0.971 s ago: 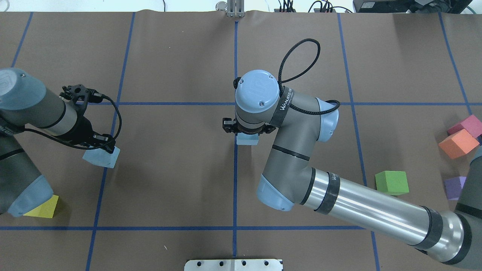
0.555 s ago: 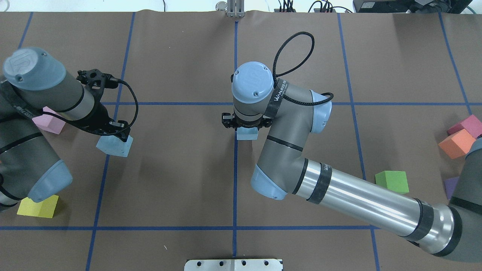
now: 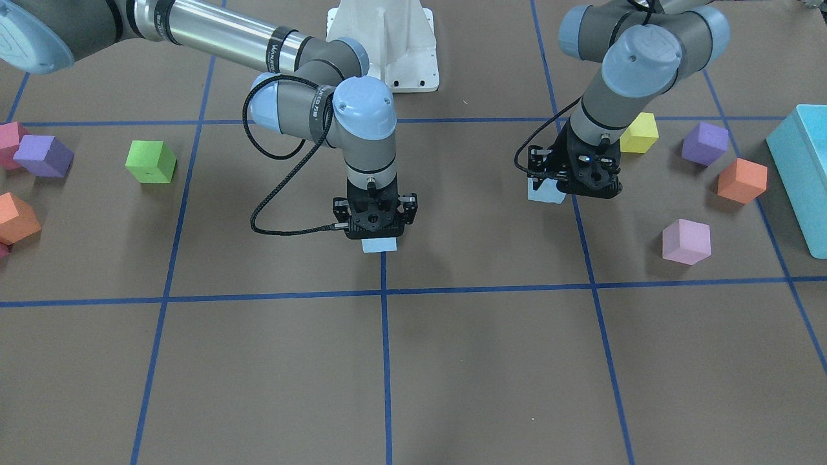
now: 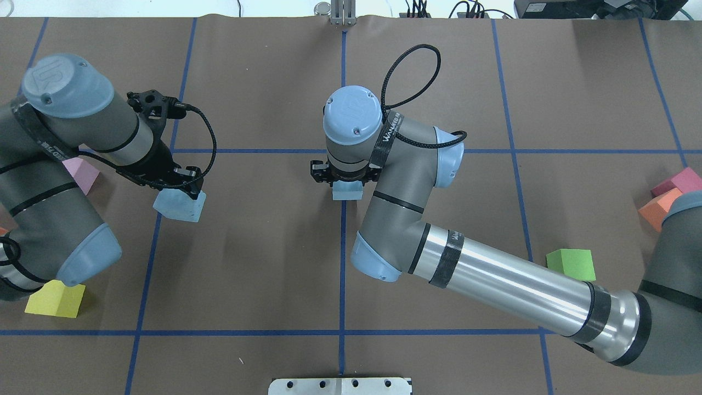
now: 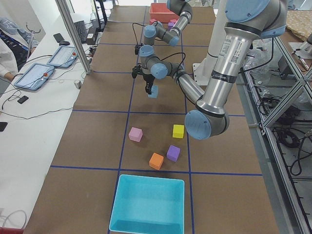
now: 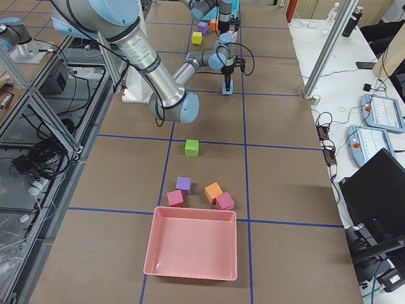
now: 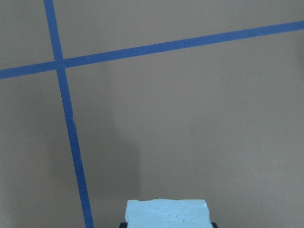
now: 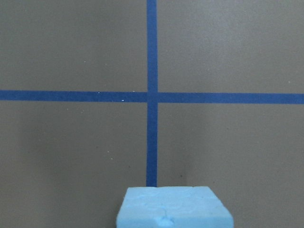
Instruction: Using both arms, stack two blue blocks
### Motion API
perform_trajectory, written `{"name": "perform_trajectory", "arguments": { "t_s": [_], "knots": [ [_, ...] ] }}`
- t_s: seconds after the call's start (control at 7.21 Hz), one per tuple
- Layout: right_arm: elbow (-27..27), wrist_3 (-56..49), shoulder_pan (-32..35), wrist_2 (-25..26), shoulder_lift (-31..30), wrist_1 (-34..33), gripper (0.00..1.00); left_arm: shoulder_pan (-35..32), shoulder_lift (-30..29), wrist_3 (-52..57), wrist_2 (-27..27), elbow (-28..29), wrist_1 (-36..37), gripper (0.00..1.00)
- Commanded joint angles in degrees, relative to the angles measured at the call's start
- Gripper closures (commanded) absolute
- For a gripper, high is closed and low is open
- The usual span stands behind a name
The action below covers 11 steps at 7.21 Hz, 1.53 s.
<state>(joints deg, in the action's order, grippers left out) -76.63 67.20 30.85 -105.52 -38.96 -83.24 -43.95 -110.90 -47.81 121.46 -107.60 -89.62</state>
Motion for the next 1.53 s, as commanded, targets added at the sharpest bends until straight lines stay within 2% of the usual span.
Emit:
{"name": "perform_trajectory", "arguments": {
  "t_s": [0.0,0.14,0.28,0.55,0.69,0.83,0.97,1.39],
  "knots": [
    [0.8,0.4,-0.1,-0.1,0.4,1.2,0.31,0.0,-0.6,-0.2,0.0,0.0,0.1,0.42],
    [0.7,0.5,-0.2,0.0,0.5,1.2,0.18,0.0,-0.6,-1.0,0.0,0.0,0.1,0.42],
    [0.6,0.7,-0.2,0.0,0.5,1.2,0.01,0.0,-1.4,-1.4,0.0,0.1,0.1,0.42],
    [-1.1,-0.1,1.0,-1.0,-0.1,1.0,0.0,0.0,-3.8,-3.0,0.0,1.7,0.4,0.42],
    [-3.8,-0.3,3.8,-6.3,-1.8,0.7,0.0,0.0,-7.5,-4.5,0.0,3.4,2.9,0.42],
    [-8.8,-1.1,6.3,-8.5,-6.1,0.7,0.0,0.1,-10.9,-4.8,0.0,4.8,5.6,0.42],
    [-10.7,-4.7,8.3,-9.9,-8.5,0.7,0.0,0.2,-12.2,-5.8,0.1,5.8,6.2,0.42],
    [-10.8,-10.3,12.5,-10.9,-10.6,0.9,0.0,0.4,-21.7,-11.3,0.3,14.0,5.9,0.42]
  ]
}}
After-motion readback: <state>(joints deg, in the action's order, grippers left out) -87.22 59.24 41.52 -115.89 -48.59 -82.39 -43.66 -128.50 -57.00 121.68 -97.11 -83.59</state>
